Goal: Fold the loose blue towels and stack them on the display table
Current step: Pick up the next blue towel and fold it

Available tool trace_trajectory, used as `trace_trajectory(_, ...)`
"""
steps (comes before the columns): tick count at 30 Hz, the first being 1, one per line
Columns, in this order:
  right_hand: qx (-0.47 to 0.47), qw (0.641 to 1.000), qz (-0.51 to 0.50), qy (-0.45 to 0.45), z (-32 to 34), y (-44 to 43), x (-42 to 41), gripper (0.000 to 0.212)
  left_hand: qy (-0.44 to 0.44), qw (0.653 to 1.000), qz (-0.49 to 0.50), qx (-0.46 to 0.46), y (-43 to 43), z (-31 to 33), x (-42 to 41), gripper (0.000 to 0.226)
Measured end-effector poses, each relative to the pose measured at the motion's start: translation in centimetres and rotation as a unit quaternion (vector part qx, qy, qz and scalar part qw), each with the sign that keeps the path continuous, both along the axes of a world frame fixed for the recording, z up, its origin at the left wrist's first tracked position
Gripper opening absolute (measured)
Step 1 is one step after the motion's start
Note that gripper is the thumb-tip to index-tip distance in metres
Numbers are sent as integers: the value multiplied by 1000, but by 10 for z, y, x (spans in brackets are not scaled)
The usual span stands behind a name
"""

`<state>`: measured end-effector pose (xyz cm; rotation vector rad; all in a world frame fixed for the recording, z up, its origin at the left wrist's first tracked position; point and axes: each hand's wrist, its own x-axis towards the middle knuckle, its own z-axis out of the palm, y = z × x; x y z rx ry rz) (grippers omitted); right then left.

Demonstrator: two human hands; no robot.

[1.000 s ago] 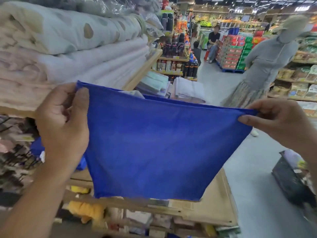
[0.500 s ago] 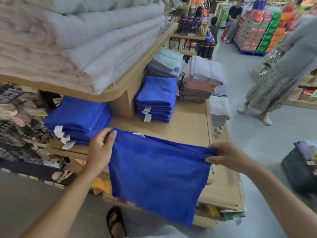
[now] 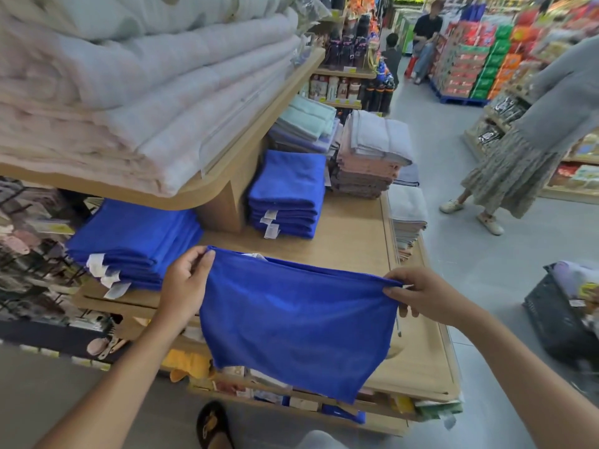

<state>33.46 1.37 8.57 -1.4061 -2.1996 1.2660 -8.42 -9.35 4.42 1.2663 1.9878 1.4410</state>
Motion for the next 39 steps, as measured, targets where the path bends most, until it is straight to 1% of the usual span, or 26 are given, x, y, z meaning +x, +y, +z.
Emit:
trace_trajectory(4, -38, 997, -42, 53, -3, 5, -1, 17, -3, 1000, 16, 0, 4, 0, 0, 6)
trace_trajectory(8, -46, 991, -97, 79, -6, 7, -2, 4, -17, 1000, 11, -9, 8, -1, -4, 15)
trace_trajectory(10, -37, 989, -115, 89, -6, 10, -3, 8, -17, 1000, 14, -3, 13, 0, -6, 15)
trace_trajectory(13, -34, 984, -133, 112, -1, 15, -6, 18, -18, 999, 24, 13, 23, 4, -7, 12)
trace_trajectory(16, -35, 978, -148, 143, 6, 24, -7, 26, -48, 998, 30, 21, 34, 12, -9, 8)
trace_trajectory(19, -13, 973, -174, 153, 16, 44, -10, 23, -45, 999, 8, 28, 51, 26, -12, 17)
trace_trajectory(21, -9, 961, -204, 187, 24, 62, -16, 19, -64, 997, -13, 34, 69, 38, -16, 20)
trace_trajectory(22, -13, 952, -216, 216, 28, 71, -19, 15, -87, 995, -18, 37, 80, 44, -19, 24)
trace_trajectory(24, -22, 936, -227, 269, 34, 86, -23, 8, -151, 988, -25, 29, 101, 54, -22, 43)
trace_trajectory(25, -21, 933, -224, 282, 36, 90, -25, 7, -169, 985, -32, 16, 109, 57, -24, 50)
trace_trajectory(27, -1, 944, -211, 255, 35, 95, -30, 12, -173, 984, -48, -14, 122, 55, -26, 58)
trace_trajectory(29, 17, 951, -214, 221, 31, 100, -34, 11, -163, 984, -60, -33, 130, 52, -27, 60)
trace_trajectory(32, 13, 937, -260, 233, 26, 116, -40, 11, -144, 987, -53, -38, 143, 47, -30, 50)
trace_trajectory(34, -18, 925, -289, 246, 20, 126, -46, 6, -113, 991, -46, -57, 149, 44, -28, 38)
trace_trajectory(35, -31, 920, -304, 244, 16, 128, -50, 10, -87, 993, -45, -69, 151, 42, -25, 30)
trace_trajectory(36, -42, 919, -318, 230, 10, 129, -56, 22, -57, 994, -44, -81, 150, 38, -22, 25)
trace_trajectory(37, -42, 924, -324, 196, 1, 129, -59, 37, -23, 995, -38, -94, 146, 34, -19, 22)
trace_trajectory(39, -9, 950, -303, 78, -13, 118, -65, 63, 41, 995, -13, -94, 126, 26, -12, 20)
